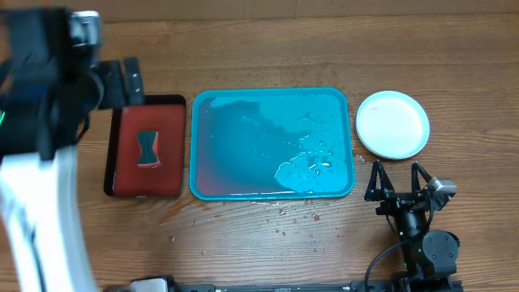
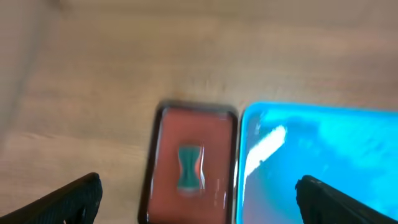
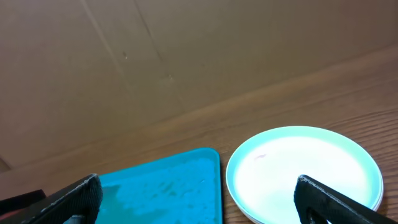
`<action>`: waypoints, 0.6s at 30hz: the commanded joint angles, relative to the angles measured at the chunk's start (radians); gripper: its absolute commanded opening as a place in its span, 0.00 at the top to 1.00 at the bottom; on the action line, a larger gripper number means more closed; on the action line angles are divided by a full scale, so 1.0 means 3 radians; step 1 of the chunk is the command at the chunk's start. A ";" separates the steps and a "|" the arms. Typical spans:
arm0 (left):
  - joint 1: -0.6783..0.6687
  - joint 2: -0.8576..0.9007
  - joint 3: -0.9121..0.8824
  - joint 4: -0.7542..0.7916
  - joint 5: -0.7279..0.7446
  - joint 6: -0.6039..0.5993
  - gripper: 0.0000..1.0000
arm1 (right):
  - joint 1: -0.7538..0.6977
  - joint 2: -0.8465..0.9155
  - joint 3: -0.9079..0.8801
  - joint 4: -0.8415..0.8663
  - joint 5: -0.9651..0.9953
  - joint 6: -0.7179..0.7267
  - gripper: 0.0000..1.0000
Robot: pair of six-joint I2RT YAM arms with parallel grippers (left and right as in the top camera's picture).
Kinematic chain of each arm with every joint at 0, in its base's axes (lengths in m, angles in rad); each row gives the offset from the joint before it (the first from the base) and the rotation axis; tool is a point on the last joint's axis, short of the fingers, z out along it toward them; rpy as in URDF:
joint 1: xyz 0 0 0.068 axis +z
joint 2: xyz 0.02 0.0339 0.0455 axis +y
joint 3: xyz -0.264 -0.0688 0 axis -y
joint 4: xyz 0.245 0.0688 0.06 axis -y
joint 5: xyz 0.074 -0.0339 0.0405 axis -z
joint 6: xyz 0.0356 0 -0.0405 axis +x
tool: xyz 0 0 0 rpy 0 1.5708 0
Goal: Clean dirty plates on tray and stack at the side
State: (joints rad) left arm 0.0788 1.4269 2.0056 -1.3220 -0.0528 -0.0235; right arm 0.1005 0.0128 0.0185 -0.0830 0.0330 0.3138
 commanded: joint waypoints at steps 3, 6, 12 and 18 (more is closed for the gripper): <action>-0.0069 -0.1045 -0.0748 0.0680 0.0042 0.0005 0.00 | 0.0014 -0.0033 -0.0036 0.0009 -0.0004 -0.0003 0.00; -0.0079 -0.1596 -0.1481 0.1291 0.0080 0.0004 0.00 | 0.0014 -0.0033 -0.0036 0.0009 -0.0004 -0.0003 0.00; -0.0085 -0.2586 -0.3033 0.2411 0.0205 0.0004 0.00 | 0.0014 -0.0033 -0.0036 0.0009 -0.0004 -0.0003 0.00; -0.0163 -0.3276 -0.4325 0.3332 0.0379 0.0005 0.00 | 0.0014 -0.0033 -0.0036 0.0009 -0.0004 -0.0003 0.00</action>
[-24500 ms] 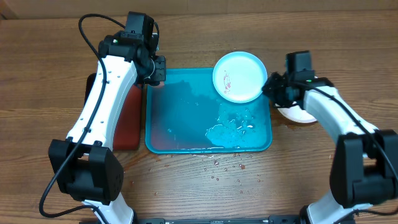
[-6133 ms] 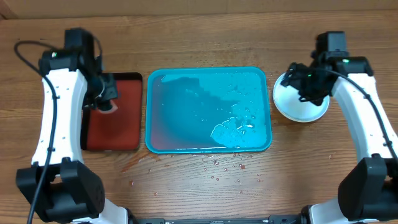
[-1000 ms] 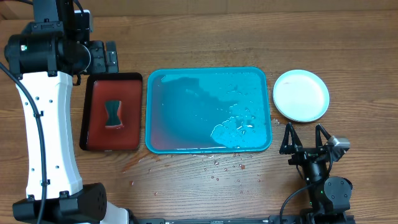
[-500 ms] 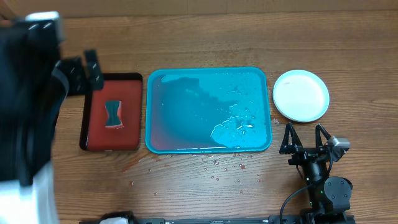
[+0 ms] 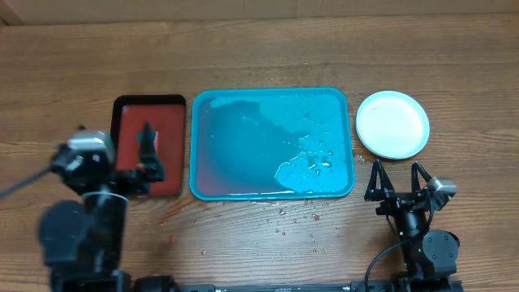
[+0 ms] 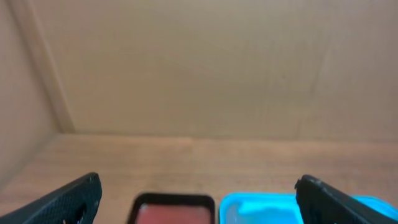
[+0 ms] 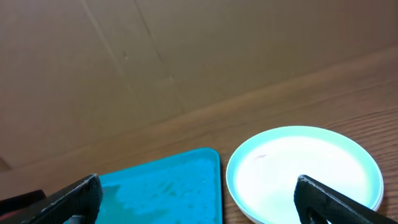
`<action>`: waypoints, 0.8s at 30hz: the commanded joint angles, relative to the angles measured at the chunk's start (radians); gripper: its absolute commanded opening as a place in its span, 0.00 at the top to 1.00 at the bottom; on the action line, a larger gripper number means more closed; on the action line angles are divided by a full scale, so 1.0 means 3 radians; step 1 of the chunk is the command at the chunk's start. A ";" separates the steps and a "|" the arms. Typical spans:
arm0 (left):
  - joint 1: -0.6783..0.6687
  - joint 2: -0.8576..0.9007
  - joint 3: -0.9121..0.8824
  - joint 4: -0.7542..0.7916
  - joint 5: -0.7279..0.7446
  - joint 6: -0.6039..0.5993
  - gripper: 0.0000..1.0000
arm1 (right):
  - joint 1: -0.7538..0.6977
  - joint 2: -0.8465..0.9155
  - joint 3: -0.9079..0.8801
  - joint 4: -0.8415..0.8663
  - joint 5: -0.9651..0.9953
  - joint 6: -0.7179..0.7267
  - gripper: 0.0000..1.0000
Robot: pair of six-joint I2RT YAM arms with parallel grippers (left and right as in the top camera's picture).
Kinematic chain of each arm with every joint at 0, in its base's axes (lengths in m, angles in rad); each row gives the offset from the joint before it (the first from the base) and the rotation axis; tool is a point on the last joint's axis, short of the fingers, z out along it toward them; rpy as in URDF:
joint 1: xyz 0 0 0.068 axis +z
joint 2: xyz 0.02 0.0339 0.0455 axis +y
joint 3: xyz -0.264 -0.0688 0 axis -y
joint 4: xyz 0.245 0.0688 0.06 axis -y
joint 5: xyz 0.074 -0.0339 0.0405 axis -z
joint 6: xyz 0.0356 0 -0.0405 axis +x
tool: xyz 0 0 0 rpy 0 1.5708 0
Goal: Clean dirty plates on tray and stack at the side
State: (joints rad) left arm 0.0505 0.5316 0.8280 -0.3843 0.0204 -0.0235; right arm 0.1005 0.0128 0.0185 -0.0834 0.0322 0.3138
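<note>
The blue tray (image 5: pixel 243 142) lies mid-table, wet, with water pooled near its right front corner and no plate on it. A white plate (image 5: pixel 392 123) rests on the wood just right of it, and shows close up as the plate (image 7: pixel 305 171) in the right wrist view. My right gripper (image 5: pixel 397 182) sits low in front of the plate, open and holding nothing (image 7: pixel 198 182). My left gripper (image 5: pixel 134 169) hangs open and empty (image 6: pixel 199 180) over the front of the red tray (image 5: pixel 166 122). It covers the middle of that tray.
The red tray (image 6: pixel 174 208) has a black rim and lies left of the blue tray (image 6: pixel 273 208). Water drops (image 5: pixel 284 215) speckle the wood in front of the blue tray. A brown cardboard wall stands behind the table.
My left arm was raised high over the far left, looking down on the red tray and its green sponge. It now sits low at the front left, looking level. The right arm has not moved.
</note>
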 commanded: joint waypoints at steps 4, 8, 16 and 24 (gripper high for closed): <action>-0.0214 -0.0793 -0.1118 0.0674 0.0106 0.0104 0.00 | 0.0014 -0.0033 -0.0036 0.0010 -0.0001 -0.0003 0.00; -0.0235 -0.1208 -0.1681 0.0991 0.0107 0.0155 0.00 | 0.0014 -0.0033 -0.0036 0.0010 -0.0001 -0.0003 0.00; -0.0233 -0.1612 -0.2322 0.1048 0.0094 0.0324 0.00 | 0.0014 -0.0033 -0.0036 0.0010 -0.0001 -0.0003 0.00; -0.0161 -0.1764 -0.2724 0.1059 0.0095 0.0329 0.00 | 0.0014 -0.0033 -0.0036 0.0010 -0.0001 -0.0003 0.00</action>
